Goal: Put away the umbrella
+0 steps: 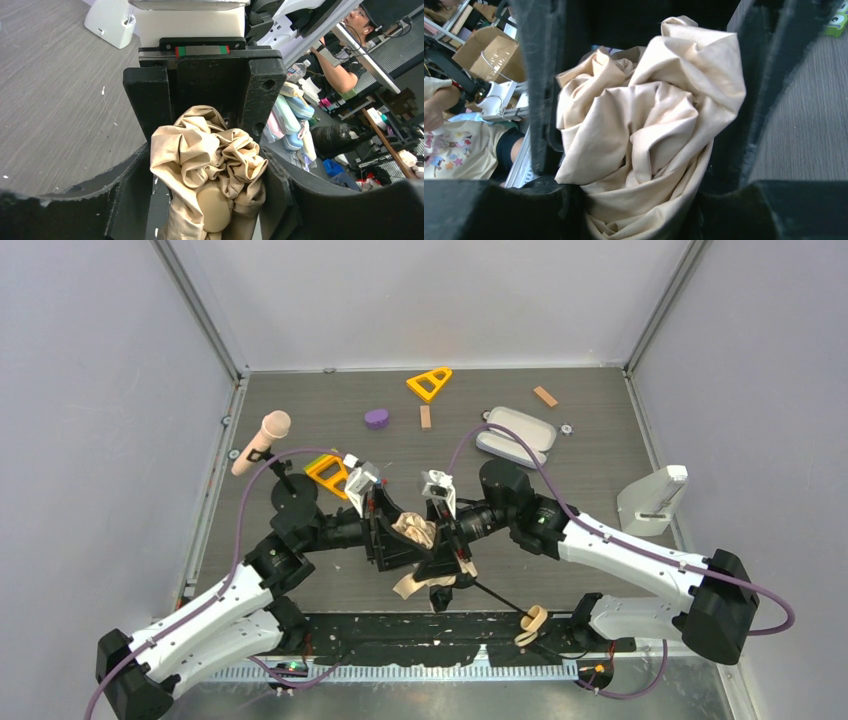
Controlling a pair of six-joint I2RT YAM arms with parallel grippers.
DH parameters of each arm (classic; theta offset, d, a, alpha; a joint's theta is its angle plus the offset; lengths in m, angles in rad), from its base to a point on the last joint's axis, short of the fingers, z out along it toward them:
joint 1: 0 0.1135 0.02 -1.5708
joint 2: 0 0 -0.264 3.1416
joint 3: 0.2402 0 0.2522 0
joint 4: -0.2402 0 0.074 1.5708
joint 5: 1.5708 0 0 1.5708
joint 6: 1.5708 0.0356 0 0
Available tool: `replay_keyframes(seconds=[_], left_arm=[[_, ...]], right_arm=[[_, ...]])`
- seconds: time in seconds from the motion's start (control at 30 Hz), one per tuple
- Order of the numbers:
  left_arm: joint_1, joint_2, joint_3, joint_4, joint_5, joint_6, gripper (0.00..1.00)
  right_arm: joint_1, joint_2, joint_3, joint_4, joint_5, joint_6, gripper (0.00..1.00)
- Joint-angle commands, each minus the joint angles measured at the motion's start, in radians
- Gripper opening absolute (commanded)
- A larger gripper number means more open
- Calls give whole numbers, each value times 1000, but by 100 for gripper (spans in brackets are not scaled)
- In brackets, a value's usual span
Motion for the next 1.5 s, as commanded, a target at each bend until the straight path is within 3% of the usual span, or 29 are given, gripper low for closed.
replay_keyframes(seconds=[0.0, 0.07, 0.17, 0.2, 0.4, 0.47, 0.67, 0.77, 0.83, 0.97, 1.13, 1.47], left_arm=[[-12, -17, -22, 47, 21, -9, 51], [-12, -29, -29, 53, 10, -13, 51], [-13, -47, -47, 77, -2, -25, 77], [-12, -54, -52, 87, -11, -31, 82], [-10, -99, -67, 77, -75, -35, 86], [-10, -110, -71, 63, -91, -27, 78], [-11, -105, -83, 63, -110, -34, 26], [-10, -97, -85, 57, -109, -43, 0], [-10, -107, -94, 61, -134, -54, 0], [-10, -139, -89, 24, -213, -61, 0], [-10, -153, -67, -17, -249, -75, 0], [-10, -140, -76, 29, -231, -139, 0]], right_arm=[[-4, -13, 54, 62, -1, -10, 6], [-4, -15, 52, 62, -2, -10, 6], [-4, -16, 47, 62, -5, -10, 6], [-4, -18, 45, 61, -5, -10, 6], [-4, -23, 41, 55, -8, -12, 6], [-4, -25, 41, 53, -10, -13, 6], [-3, -24, 43, 25, 14, -33, 6], [4, -27, 61, -73, 87, -79, 6], [26, -36, 68, -146, 193, -139, 7], [114, -47, 42, -228, 500, -248, 20], [211, -39, -26, -234, 891, -320, 32], [309, 91, -41, -259, 1293, -359, 50]])
